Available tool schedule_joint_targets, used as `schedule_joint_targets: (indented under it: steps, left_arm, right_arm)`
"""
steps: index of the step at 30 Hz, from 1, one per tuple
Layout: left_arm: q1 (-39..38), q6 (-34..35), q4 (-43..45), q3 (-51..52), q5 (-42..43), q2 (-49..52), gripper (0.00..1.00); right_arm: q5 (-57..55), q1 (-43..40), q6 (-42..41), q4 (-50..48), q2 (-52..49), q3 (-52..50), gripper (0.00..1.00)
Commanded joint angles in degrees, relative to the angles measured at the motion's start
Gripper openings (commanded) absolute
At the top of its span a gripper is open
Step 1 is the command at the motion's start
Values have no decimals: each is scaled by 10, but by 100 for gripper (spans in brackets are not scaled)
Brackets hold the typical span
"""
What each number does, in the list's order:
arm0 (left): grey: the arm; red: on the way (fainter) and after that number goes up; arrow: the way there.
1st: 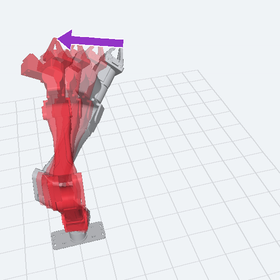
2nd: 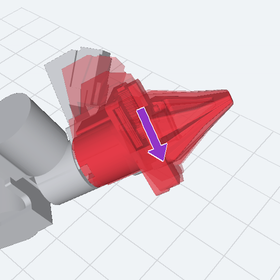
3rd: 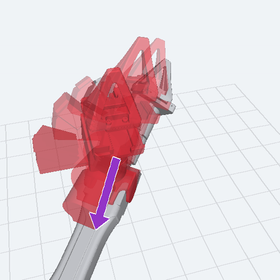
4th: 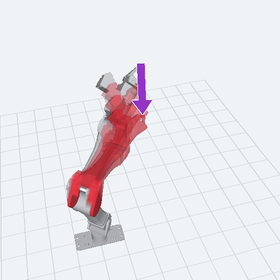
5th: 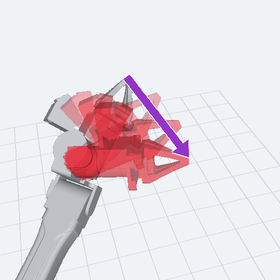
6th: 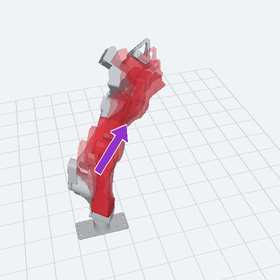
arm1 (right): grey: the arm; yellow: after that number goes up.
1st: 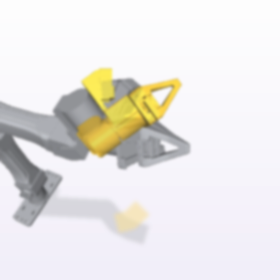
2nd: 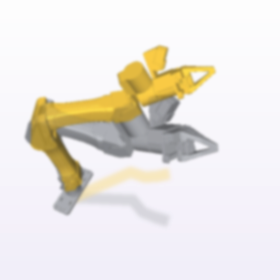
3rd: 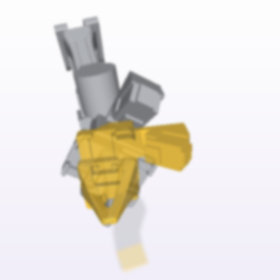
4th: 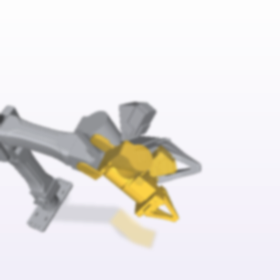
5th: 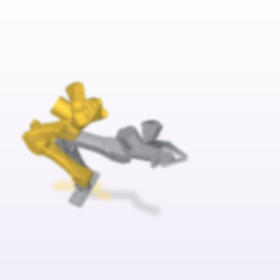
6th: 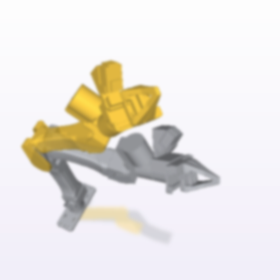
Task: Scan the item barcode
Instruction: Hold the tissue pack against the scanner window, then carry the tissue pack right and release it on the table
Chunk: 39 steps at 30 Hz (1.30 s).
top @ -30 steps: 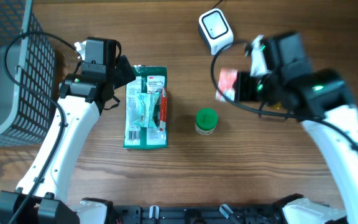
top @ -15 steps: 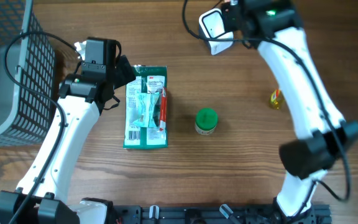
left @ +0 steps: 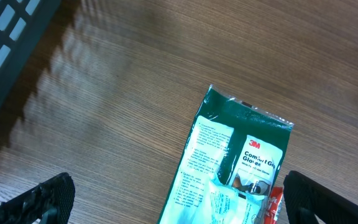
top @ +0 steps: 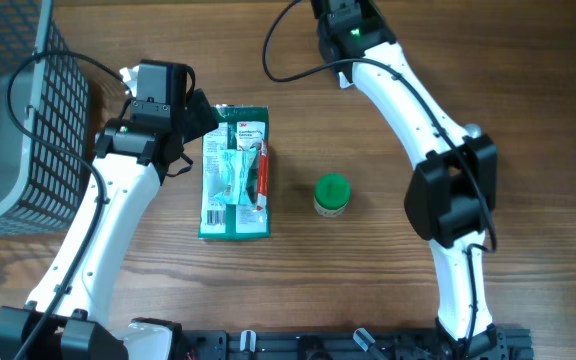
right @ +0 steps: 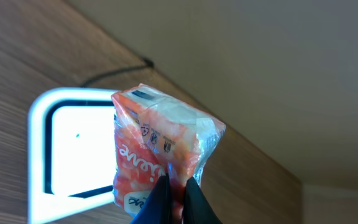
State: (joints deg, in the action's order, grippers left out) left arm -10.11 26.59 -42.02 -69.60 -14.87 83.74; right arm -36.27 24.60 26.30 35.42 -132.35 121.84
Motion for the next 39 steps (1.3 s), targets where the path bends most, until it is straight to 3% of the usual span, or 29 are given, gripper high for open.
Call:
schedule_joint_targets:
  steps: [1, 7, 13, 15, 18, 23, 28, 34, 39]
  left_arm:
    - [3, -9, 2, 2, 1, 3, 100]
    - [3, -9, 2, 2, 1, 3, 100]
    - [3, -9, 2, 2, 1, 3, 100]
    - [3, -9, 2, 2, 1, 3, 100]
    - [3, -9, 2, 2, 1, 3, 100]
    - [3, -9, 2, 2, 1, 3, 100]
    - [3, -9, 2, 2, 1, 3, 100]
    - [3, -9, 2, 2, 1, 3, 100]
    - [3, -9, 2, 2, 1, 3, 100]
  right_arm:
    - [-44, 0, 50, 4, -44, 3, 4]
    - [-36, 0, 50, 17, -51, 3, 4]
    - [-52, 1, -76, 68, 15, 3, 4]
    - [-35, 1, -140, 130, 89, 3, 4]
    - [93, -2, -269, 304, 191, 3, 4]
    - [190, -24, -419, 568, 238, 2, 4]
    - [267, -38, -416, 567, 242, -116, 4]
    - [209, -39, -467, 559, 242, -269, 4]
    - [177, -40, -473, 486, 242, -371, 4]
